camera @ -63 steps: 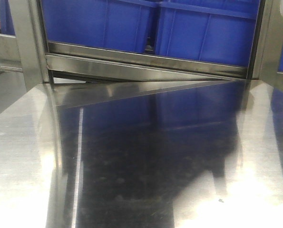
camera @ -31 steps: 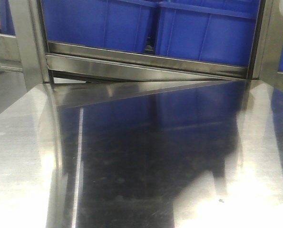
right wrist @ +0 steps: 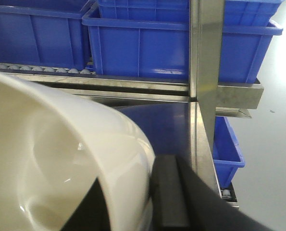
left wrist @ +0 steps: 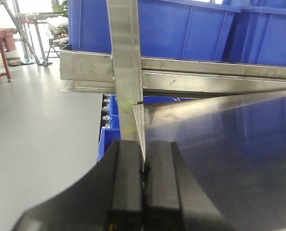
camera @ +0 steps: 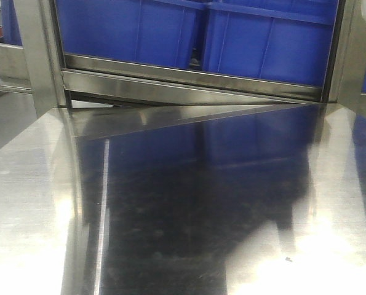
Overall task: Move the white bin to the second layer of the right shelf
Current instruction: 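Lift the white bin up off the table with the right gripper, then drive the base away from the table holding the bin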
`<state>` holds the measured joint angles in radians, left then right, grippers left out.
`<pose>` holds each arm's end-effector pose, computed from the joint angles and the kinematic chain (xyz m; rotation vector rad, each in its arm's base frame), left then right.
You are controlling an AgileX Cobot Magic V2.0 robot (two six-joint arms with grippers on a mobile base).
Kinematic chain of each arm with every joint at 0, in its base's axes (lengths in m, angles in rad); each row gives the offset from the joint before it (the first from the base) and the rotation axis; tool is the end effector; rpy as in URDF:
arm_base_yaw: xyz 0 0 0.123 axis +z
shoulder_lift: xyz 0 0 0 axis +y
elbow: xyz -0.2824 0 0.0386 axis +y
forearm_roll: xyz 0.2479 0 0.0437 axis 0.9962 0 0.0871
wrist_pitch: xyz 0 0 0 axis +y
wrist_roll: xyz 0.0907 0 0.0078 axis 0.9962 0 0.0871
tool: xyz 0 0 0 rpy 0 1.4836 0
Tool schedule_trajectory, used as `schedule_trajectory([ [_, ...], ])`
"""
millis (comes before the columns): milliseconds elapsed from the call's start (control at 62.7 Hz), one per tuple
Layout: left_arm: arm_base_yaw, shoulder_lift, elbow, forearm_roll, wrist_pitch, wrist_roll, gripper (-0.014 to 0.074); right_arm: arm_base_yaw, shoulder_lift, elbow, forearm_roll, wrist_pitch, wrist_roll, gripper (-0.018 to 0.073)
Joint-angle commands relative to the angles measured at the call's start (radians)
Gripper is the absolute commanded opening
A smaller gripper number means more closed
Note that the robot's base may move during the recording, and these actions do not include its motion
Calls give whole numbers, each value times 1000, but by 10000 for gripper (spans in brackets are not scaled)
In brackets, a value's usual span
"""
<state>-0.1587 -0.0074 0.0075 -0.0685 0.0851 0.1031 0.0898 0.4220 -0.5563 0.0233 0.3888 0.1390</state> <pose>0.0555 -0.0094 0.2033 0.1562 1.5617 -0.1019 0.0873 0.0087 0.3351 0.0551 1.7409 0.1915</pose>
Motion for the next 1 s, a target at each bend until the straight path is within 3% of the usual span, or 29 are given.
schedule_trajectory([
  [0, -3, -14, 37, -5, -85, -4, 85, -8, 2, -31, 6, -102, -6, 57],
  [988, -3, -14, 37, -5, -85, -4, 85, -8, 2, -31, 6, -101, -6, 57],
])
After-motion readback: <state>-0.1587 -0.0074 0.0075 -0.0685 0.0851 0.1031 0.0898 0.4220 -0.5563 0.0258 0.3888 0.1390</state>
